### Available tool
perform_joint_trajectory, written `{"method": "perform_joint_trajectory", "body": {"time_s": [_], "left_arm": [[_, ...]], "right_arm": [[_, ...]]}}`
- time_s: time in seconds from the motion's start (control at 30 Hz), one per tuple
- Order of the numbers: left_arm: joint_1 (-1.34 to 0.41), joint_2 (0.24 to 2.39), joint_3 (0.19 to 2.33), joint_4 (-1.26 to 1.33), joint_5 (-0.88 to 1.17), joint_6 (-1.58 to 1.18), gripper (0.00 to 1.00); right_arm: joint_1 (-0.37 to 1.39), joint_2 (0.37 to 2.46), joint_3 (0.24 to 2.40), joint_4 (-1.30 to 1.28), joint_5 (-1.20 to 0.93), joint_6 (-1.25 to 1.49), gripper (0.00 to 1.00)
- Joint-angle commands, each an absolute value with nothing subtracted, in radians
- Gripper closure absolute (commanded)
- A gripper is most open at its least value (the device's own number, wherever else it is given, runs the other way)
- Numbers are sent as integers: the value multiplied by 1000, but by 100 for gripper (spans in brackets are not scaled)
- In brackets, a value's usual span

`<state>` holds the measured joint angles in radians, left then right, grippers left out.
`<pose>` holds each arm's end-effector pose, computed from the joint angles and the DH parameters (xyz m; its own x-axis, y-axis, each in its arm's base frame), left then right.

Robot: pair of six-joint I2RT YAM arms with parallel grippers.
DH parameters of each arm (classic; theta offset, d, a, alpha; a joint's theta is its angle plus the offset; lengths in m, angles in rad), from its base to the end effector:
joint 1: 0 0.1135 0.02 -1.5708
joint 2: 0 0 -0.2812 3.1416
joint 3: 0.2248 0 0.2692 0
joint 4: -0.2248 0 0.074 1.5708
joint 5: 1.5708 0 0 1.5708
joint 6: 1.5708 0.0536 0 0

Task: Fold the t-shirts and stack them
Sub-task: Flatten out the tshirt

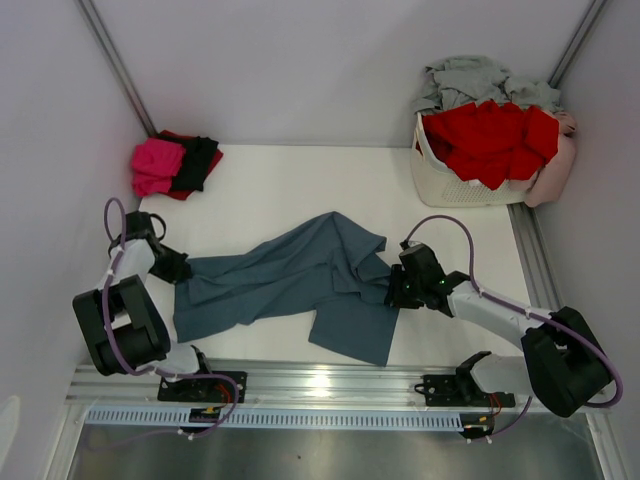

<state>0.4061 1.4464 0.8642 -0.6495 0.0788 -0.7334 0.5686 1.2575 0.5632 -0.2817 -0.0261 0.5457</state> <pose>0.2586 0.1066 0.1782 -0.3961 -0.8967 -0.1974 -0.8546 0.4387 -0.2778 0.2056 0.1330 0.1535 -0.8823 0.0519 -0.4677 -0.1084 0.9448 0.3093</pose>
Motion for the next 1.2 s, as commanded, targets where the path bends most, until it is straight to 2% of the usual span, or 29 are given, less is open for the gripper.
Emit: {"method": "perform_joint_trajectory", "body": {"time_s": [0.0,0.3,0.4,0.6,1.17], "left_arm": [[414,1399,832,-623,100,-741,99],[414,1387,813,-607,107,-732,99],[414,1385,808,-604,110,-730,99],[414,1387,805,-600,115,-726,99],[416,1394,798,-586,133,-722,99]], "right_arm": [[568,1258,587,-255,-29,532,66],[566,1275,595,-321,44,532,62],[566,1267,591,-327,49,537,58],[566,1264,565,-304,37,545,60],[568,1256,560,-278,23,552,90]]}}
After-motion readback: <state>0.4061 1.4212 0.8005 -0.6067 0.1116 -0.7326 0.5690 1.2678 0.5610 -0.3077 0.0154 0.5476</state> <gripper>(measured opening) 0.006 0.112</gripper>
